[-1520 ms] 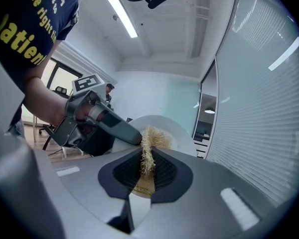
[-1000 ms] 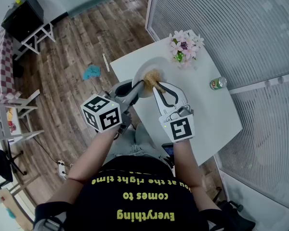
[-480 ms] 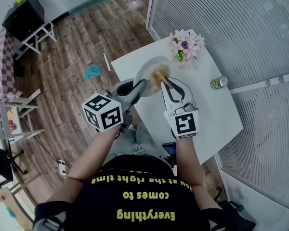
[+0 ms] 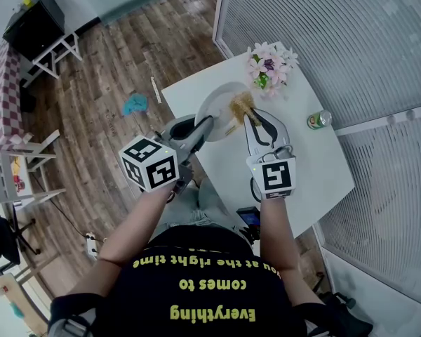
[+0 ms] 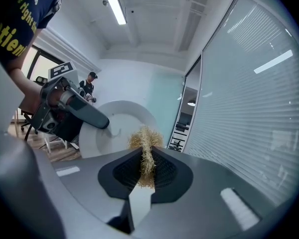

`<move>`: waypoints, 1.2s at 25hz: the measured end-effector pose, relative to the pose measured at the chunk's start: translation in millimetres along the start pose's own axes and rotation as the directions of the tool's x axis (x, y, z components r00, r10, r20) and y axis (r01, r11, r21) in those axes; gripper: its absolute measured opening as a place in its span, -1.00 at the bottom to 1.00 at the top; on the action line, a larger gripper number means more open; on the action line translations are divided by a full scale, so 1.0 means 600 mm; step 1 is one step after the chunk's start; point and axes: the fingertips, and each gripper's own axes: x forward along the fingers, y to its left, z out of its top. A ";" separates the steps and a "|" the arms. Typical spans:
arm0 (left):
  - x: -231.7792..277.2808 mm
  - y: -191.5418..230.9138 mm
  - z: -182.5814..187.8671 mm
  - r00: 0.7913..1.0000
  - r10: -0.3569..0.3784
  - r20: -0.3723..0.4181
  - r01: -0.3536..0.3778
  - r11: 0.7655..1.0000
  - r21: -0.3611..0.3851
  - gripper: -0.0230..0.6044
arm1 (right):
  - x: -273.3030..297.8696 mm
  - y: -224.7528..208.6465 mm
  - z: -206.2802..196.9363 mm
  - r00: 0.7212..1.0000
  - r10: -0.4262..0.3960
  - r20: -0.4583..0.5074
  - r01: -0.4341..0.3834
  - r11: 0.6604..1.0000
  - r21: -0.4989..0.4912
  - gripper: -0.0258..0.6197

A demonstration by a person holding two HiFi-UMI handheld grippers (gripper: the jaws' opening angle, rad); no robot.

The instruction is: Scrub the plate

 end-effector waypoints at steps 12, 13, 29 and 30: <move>0.000 0.000 -0.001 1.000 0.002 0.004 -0.002 1.000 -0.004 -0.84 | -0.005 -0.015 -0.006 1.000 -0.007 -0.006 0.007 1.000 -0.015 -0.82; -0.001 0.001 -0.001 1.000 0.003 0.005 -0.003 1.000 -0.006 -0.84 | -0.005 -0.011 -0.007 1.000 0.001 -0.006 -0.001 1.000 -0.017 -0.82; -0.006 0.013 0.000 1.000 0.023 0.019 -0.023 1.000 -0.006 -0.84 | -0.006 0.073 -0.006 0.979 0.206 0.009 -0.206 0.978 -0.037 -0.82; -0.007 0.014 0.001 1.000 0.024 0.020 -0.024 1.000 -0.006 -0.84 | -0.007 0.079 -0.005 0.975 0.220 0.008 -0.220 0.975 -0.040 -0.82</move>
